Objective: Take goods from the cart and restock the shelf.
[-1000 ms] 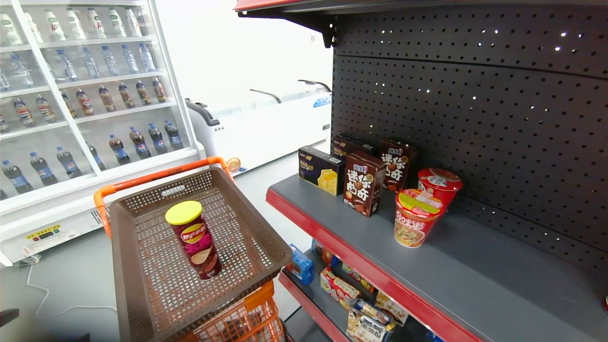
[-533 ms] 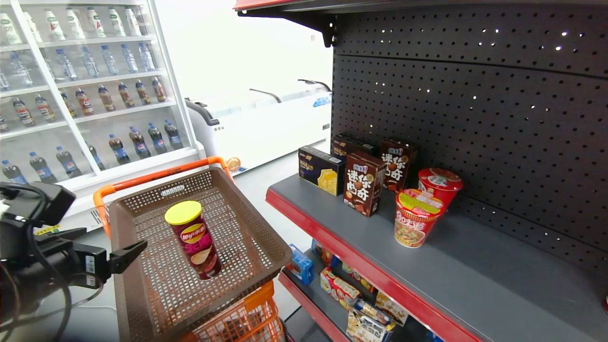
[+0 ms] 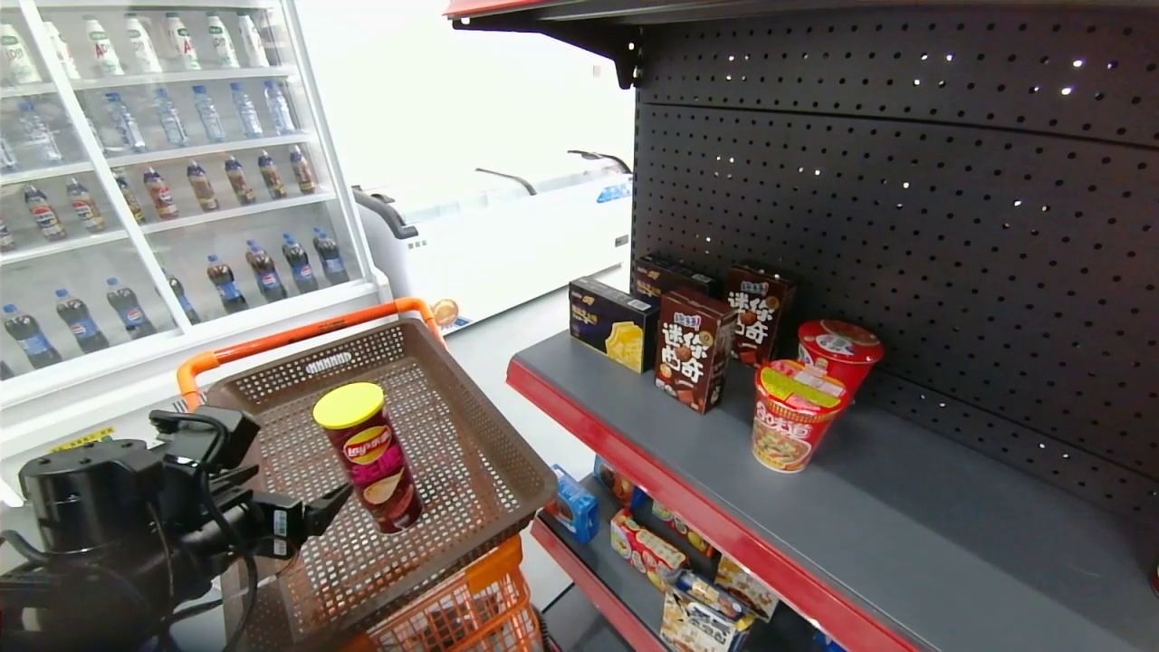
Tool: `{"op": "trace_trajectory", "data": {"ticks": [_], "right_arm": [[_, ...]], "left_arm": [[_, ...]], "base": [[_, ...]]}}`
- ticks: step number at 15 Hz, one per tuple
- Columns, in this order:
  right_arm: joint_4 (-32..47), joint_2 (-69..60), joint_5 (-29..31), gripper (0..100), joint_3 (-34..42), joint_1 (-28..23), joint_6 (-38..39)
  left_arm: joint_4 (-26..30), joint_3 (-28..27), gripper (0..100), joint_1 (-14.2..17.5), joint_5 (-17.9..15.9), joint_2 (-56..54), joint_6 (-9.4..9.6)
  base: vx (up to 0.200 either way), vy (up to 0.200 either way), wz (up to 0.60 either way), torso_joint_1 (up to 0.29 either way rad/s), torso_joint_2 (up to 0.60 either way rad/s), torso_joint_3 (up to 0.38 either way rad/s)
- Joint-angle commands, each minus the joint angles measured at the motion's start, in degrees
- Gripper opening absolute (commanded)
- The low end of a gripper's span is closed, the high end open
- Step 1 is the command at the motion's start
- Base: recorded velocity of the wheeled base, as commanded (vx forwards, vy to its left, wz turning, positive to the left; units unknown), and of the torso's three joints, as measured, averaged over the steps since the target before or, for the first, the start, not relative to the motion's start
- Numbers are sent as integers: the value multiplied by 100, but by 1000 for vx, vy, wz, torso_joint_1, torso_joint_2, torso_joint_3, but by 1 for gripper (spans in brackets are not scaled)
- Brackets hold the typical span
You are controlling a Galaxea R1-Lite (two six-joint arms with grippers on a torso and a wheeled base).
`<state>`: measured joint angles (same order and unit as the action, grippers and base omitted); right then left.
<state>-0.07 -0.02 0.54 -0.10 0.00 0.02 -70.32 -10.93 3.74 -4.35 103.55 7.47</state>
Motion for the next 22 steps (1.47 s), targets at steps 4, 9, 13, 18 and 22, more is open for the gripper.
{"op": "trace_trajectory", "data": {"ticks": [4,9,13,18,22], "right_arm": [[-1,2,-1,100,1,0,6],[-1,2,-1,100,1,0,-2],[-1,2,-1,100,1,0,-2],[-1,2,-1,100,1,0,-2],[-1,2,-1,100,1,0,-2]], "left_arm": [[-1415,4,100,-225,101,1502,-27],[-1749,-664,100,-5,163,1950,-88],[-1968,-884,100,-58,154,2346,-27],[-1968,-1561,100,-269,119,2732,-114],[-1968,-1895,100,-541,75,3049,-141]], "base": [[0,0,0,0,0,0],[0,0,0,0,0,0],[0,0,0,0,0,0],[0,0,0,0,0,0],[0,0,0,0,0,0]]}}
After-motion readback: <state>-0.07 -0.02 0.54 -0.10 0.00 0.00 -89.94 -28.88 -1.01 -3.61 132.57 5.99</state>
